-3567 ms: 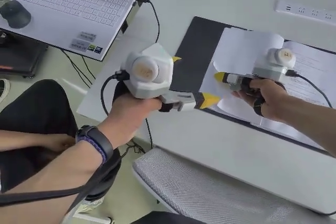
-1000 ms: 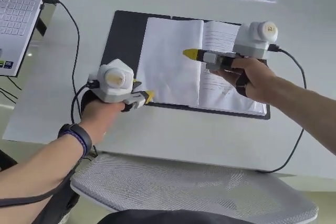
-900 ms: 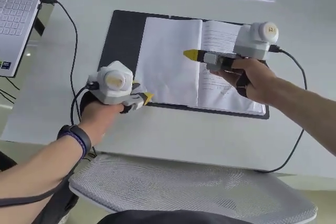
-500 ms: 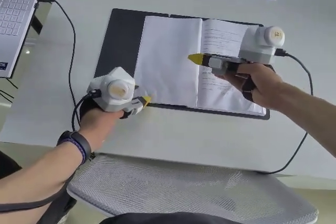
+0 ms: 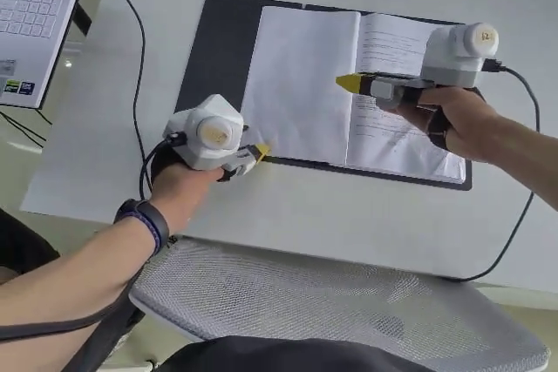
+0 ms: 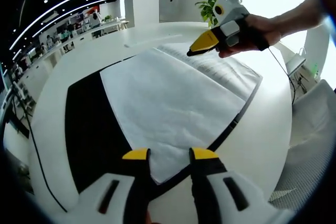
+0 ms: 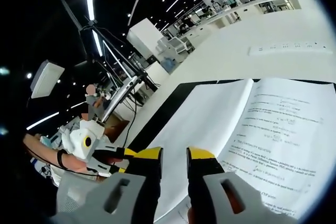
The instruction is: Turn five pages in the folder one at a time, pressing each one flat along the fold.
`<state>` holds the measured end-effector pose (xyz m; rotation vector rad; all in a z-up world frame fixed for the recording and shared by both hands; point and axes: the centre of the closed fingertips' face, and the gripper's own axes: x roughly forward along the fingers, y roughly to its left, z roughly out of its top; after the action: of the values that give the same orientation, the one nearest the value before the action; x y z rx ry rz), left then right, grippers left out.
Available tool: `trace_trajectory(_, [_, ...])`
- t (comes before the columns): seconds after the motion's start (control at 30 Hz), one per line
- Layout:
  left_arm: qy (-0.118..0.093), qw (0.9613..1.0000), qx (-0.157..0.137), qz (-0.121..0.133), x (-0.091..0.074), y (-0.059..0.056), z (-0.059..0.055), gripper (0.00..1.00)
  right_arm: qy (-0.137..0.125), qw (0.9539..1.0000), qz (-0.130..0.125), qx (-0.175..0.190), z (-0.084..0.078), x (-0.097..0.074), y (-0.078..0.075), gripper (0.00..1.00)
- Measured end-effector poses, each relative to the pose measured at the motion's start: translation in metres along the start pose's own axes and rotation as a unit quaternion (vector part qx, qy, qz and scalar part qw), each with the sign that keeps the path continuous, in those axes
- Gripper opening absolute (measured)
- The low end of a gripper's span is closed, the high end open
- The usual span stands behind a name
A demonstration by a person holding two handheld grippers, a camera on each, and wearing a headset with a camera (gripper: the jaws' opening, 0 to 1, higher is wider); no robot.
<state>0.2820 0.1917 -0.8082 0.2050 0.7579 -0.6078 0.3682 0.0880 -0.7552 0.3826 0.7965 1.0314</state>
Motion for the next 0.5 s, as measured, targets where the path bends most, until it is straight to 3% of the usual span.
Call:
trace_trajectory(0.2, [0.001, 1.0000, -0.006, 0.000, 0.001, 0.000, 0.000, 0.28, -0.001, 1.0000, -0.003, 0.005, -0.004, 0.007, -0.015, 0.13])
trace_trajectory(0.37, [0.001, 1.0000, -0.009, 0.001, 0.003, 0.001, 0.000, 0.28, -0.006, 0.9999, 0.000, 0.014, -0.013, 0.009, -0.023, 0.09])
trace_trajectory(0.43, [0.002, 0.9999, -0.010, 0.001, 0.003, 0.001, 0.001, 0.28, 0.003, 0.9999, -0.004, 0.011, -0.021, 0.011, -0.031, 0.08])
trace_trajectory(0.5, [0.002, 0.9999, -0.010, 0.001, 0.004, 0.001, 0.000, 0.28, -0.008, 0.9999, 0.000, 0.015, -0.020, 0.009, -0.032, 0.04])
